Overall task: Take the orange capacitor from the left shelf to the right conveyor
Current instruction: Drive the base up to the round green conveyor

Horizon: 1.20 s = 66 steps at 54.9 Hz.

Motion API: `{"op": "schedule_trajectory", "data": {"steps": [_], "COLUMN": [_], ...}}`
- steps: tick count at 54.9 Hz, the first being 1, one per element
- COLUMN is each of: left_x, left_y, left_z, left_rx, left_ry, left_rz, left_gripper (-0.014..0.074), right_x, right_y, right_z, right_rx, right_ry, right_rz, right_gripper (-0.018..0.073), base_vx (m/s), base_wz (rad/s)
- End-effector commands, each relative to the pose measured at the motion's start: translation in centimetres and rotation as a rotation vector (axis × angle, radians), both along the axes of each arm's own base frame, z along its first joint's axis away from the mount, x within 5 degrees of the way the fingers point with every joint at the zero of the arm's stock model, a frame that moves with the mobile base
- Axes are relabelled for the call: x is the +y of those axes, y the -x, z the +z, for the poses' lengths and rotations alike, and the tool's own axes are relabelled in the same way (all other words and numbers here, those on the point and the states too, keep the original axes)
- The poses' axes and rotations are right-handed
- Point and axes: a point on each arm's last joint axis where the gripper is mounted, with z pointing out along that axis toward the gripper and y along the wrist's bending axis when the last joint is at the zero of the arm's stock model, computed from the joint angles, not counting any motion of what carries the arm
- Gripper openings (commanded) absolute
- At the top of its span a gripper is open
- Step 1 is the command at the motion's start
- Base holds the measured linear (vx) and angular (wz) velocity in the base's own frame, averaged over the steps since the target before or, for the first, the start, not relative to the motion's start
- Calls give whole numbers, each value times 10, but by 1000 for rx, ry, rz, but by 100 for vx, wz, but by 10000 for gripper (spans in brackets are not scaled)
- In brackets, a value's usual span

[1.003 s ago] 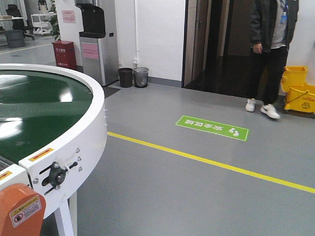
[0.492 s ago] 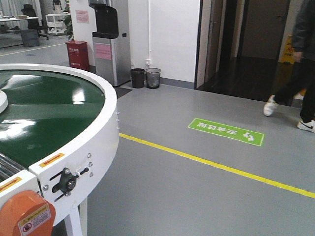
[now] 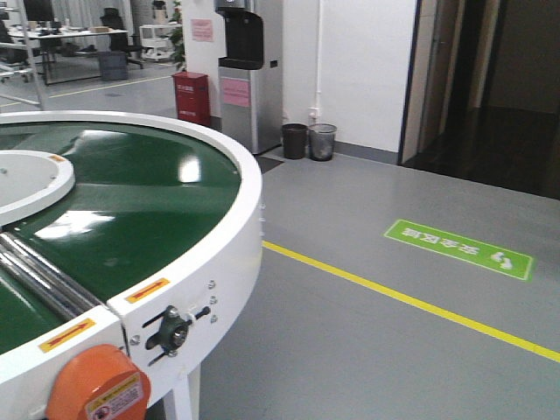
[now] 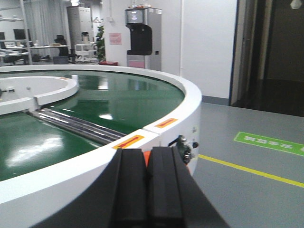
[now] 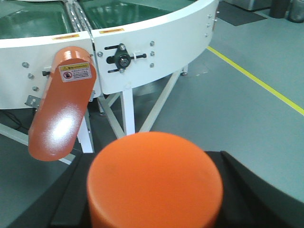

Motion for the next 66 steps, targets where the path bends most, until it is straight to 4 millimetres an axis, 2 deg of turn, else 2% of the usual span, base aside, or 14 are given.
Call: {"op": "schedule_trajectory", "data": {"steps": [1, 66], "left_x": [0, 0], "left_y": [0, 0], "left_z": [-3, -3], "left_rx": [-60, -60], "left_ry": [9, 9], "left_rz": [1, 1], "left_gripper": [-6, -6], "right_x": [1, 1], "right_y": [-3, -3], "right_z": [15, 15], "right_rx": [-85, -85], "right_ry": [-36, -36], "right_rz": [-12, -12], "right_gripper": [209, 209], "base_vx": [6, 7], "base_wz": [24, 28]}}
